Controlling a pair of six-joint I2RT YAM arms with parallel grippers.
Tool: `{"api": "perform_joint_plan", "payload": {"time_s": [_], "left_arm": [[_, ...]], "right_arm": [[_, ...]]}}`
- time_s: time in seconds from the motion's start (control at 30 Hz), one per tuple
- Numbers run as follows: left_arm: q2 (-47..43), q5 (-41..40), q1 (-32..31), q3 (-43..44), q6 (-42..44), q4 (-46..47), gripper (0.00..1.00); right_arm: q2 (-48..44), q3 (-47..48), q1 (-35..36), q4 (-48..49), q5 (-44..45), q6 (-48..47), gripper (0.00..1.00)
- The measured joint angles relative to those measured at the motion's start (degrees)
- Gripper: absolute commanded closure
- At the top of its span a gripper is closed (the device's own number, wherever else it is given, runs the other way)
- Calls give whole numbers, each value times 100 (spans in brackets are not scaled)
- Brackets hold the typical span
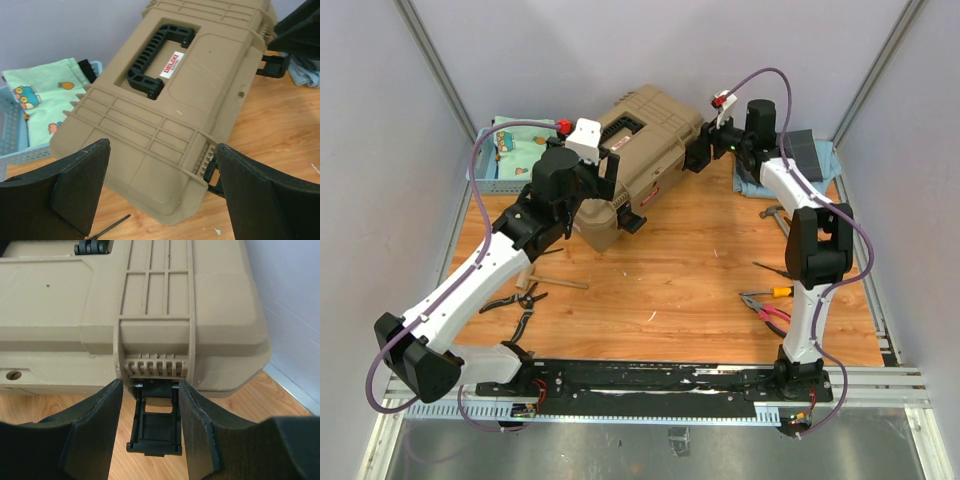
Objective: Pack the tool kit
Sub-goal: Open the toolbox at the center of the board.
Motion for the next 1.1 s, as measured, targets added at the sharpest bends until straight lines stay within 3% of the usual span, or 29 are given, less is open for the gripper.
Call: {"api": "perform_joint_plan", "payload": {"time_s": [0.47, 0.67, 1.1], "left_arm": [[17, 643, 70, -192, -387, -151, 8], [35, 728, 70, -192, -387, -151, 8], [214, 866, 72, -192, -378, -149, 8]], "right_arm": [[63, 31, 168, -96, -271, -275, 52], [299, 564, 168, -155, -398, -273, 53], [695, 970, 181, -214, -629, -262, 66]]}}
